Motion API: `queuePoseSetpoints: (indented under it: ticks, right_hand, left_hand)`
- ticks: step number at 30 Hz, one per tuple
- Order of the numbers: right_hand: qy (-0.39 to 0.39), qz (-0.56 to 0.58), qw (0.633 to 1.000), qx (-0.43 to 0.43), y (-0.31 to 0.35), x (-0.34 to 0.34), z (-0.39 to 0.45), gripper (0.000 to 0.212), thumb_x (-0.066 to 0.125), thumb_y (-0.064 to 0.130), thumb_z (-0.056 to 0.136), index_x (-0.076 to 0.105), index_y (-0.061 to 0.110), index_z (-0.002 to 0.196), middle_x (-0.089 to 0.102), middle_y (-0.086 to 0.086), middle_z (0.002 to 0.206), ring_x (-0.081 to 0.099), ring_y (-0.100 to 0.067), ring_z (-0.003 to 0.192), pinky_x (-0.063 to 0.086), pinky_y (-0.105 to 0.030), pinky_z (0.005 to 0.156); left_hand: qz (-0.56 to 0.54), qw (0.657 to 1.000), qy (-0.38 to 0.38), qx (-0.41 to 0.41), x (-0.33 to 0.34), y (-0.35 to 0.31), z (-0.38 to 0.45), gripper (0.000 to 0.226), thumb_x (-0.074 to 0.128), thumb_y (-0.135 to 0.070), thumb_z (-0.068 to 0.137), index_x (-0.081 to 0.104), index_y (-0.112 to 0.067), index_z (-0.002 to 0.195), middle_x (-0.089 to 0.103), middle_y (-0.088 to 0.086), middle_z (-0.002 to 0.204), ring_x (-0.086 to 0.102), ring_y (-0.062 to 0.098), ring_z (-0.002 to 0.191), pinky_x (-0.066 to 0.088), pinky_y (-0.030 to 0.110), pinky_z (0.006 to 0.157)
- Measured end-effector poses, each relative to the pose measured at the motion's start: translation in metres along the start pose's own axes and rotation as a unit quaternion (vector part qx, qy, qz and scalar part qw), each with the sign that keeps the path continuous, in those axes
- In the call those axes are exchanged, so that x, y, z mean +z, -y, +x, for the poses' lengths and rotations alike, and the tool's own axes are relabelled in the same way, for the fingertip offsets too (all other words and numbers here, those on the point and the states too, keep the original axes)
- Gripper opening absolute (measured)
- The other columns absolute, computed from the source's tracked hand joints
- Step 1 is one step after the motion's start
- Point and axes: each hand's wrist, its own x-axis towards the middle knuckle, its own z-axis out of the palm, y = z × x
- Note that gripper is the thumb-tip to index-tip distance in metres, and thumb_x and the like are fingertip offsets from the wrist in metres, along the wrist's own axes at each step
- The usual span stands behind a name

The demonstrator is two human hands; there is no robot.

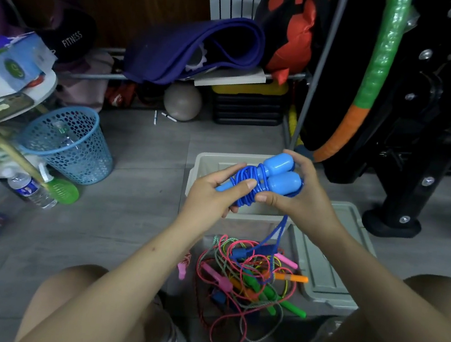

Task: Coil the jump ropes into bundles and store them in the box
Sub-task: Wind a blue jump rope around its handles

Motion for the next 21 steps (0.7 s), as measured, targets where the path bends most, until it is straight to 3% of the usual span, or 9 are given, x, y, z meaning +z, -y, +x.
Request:
queuePoseSetpoints:
  ticks: [4, 7, 10, 13, 14, 16, 19, 21]
  right_hand:
    - [0.018, 0.015, 1.000, 0.016, 0.000, -0.006, 0.003, 0.086, 0.083, 0.048, 0.042, 0.044, 0.040, 0.119, 0.056, -0.001, 0.119, 0.062, -0.014, 0.099, 0.053, -0.034, 0.090]
    - [0.019, 0.007, 1.000, 0.021, 0.000, -0.007, 0.003, 0.091, 0.082, 0.048, 0.042, 0.044, 0.035, 0.123, 0.056, -0.001, 0.118, 0.062, -0.012, 0.097, 0.052, -0.033, 0.089]
    - [-0.014, -0.004, 0.999, 0.032, -0.001, -0.004, 0.001, 0.094, 0.080, 0.048, 0.042, 0.040, 0.034, 0.126, 0.055, 0.003, 0.121, 0.060, -0.008, 0.100, 0.049, -0.025, 0.089]
    - [-0.048, 0.007, 0.997, 0.059, -0.002, 0.005, -0.003, 0.109, 0.079, 0.050, 0.041, 0.035, 0.026, 0.138, 0.054, 0.006, 0.122, 0.058, -0.006, 0.106, 0.046, -0.023, 0.093]
    - [-0.056, 0.031, 0.996, 0.065, -0.003, 0.009, -0.004, 0.105, 0.080, 0.048, 0.044, 0.037, 0.021, 0.136, 0.059, 0.006, 0.116, 0.060, -0.005, 0.101, 0.047, -0.022, 0.089]
    - [-0.064, 0.060, 0.994, 0.063, -0.003, 0.015, -0.005, 0.070, 0.081, 0.035, 0.059, 0.051, 0.009, 0.117, 0.067, 0.005, 0.089, 0.063, -0.002, 0.073, 0.049, -0.017, 0.068]
    - [-0.069, 0.050, 0.994, 0.073, 0.002, 0.023, -0.005, 0.015, 0.072, 0.026, 0.080, 0.065, 0.014, 0.086, 0.065, 0.003, 0.065, 0.052, -0.003, 0.047, 0.041, -0.019, 0.051]
    - [-0.075, 0.048, 0.991, 0.095, 0.004, 0.023, -0.004, 0.013, 0.069, 0.028, 0.083, 0.067, 0.016, 0.079, 0.064, -0.001, 0.065, 0.046, -0.004, 0.044, 0.038, -0.018, 0.048]
  left_hand:
    - [0.046, 0.996, 0.066, 0.042, -0.005, 0.000, 0.000, 0.048, 0.063, -0.024, 0.089, 0.046, -0.047, 0.127, 0.061, -0.011, 0.068, 0.051, 0.008, 0.051, 0.038, 0.019, 0.045]
    - [0.076, 0.990, 0.092, 0.072, -0.007, -0.002, 0.001, 0.043, 0.062, -0.021, 0.090, 0.051, -0.049, 0.120, 0.062, -0.015, 0.068, 0.052, 0.008, 0.052, 0.039, 0.020, 0.044]
    - [0.047, 0.995, 0.050, 0.068, -0.004, -0.001, 0.003, 0.029, 0.067, -0.017, 0.087, 0.062, -0.035, 0.109, 0.060, -0.010, 0.061, 0.051, 0.009, 0.046, 0.034, 0.016, 0.040]
    - [0.018, 0.998, 0.004, 0.057, 0.001, 0.001, 0.003, 0.022, 0.069, -0.017, 0.085, 0.065, -0.032, 0.101, 0.060, -0.004, 0.067, 0.050, 0.012, 0.043, 0.033, 0.015, 0.039]
    - [0.005, 0.999, -0.010, 0.053, 0.004, 0.002, 0.004, 0.020, 0.069, -0.017, 0.085, 0.065, -0.031, 0.099, 0.060, -0.003, 0.066, 0.050, 0.012, 0.043, 0.033, 0.015, 0.039]
    - [-0.006, 0.998, -0.036, 0.053, 0.008, 0.004, 0.004, 0.019, 0.068, -0.019, 0.086, 0.065, -0.034, 0.097, 0.061, -0.003, 0.066, 0.050, 0.012, 0.044, 0.034, 0.015, 0.040]
    - [0.011, 0.995, -0.068, 0.074, 0.012, 0.004, 0.004, 0.020, 0.067, -0.021, 0.087, 0.063, -0.039, 0.096, 0.061, 0.001, 0.074, 0.050, 0.009, 0.045, 0.037, 0.018, 0.041]
    - [0.013, 0.994, -0.070, 0.087, 0.013, 0.005, 0.004, 0.018, 0.066, -0.022, 0.088, 0.064, -0.039, 0.095, 0.060, 0.005, 0.076, 0.050, 0.009, 0.046, 0.038, 0.021, 0.041]
